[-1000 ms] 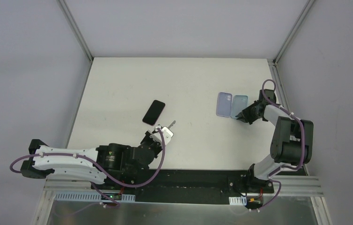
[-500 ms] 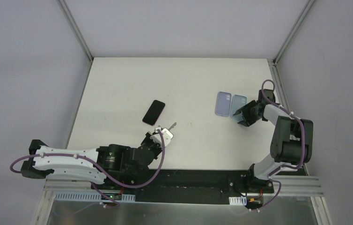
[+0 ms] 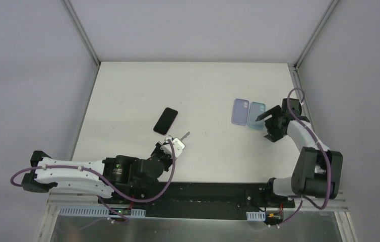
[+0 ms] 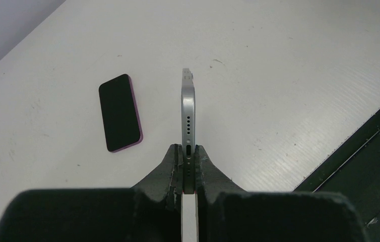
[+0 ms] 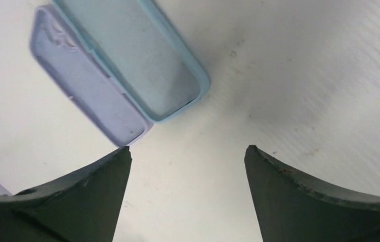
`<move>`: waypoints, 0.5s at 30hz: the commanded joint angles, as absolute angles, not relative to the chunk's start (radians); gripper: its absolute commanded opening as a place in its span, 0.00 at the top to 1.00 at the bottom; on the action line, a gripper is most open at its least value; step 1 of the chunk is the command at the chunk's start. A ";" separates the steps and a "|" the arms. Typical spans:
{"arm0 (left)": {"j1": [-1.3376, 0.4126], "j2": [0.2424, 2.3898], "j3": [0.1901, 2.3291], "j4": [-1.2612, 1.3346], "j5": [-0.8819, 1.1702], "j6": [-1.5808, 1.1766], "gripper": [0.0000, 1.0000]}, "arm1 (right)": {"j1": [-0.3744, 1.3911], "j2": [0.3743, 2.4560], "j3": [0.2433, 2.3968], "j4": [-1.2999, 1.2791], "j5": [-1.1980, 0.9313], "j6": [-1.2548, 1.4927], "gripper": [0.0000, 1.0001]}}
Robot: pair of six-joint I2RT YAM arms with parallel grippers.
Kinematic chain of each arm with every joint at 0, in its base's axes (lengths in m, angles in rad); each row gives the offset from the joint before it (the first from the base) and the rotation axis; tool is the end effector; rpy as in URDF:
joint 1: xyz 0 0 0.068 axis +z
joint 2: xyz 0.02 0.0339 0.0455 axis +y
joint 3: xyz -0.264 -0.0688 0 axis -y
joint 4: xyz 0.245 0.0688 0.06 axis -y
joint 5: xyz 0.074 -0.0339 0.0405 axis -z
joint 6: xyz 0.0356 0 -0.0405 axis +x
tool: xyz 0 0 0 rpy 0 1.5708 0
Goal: Take the phone out of the phone case
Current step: Place the phone case at the center of the board.
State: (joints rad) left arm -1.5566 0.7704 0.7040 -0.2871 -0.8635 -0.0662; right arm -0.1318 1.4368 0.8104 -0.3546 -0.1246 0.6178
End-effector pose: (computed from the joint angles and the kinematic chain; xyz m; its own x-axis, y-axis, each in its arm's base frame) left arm 0.0295 -0.1697 0.3073 -0.0472 0.2976 -0.9535 0.6379 0.7436 0.2005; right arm 0.2774 -0.0323 0.1893 -0.6357 0.6641 -0.3936 0.5276 0.7460 0.4064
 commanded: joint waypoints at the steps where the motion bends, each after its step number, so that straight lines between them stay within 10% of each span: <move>1: -1.555 0.776 0.735 -0.213 -0.877 -0.036 1.00 | -0.090 1.192 0.791 -0.433 -0.044 0.689 0.14; 15: -1.555 0.837 0.778 0.006 -0.780 0.477 1.00 | 0.579 0.630 0.726 -0.521 0.138 0.944 0.00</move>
State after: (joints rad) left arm -1.5566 0.8307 0.7521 -0.1867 -0.8459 0.2462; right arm 0.4404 0.6510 0.7475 -0.4782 0.0463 0.7979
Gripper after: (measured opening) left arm 0.057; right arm 0.994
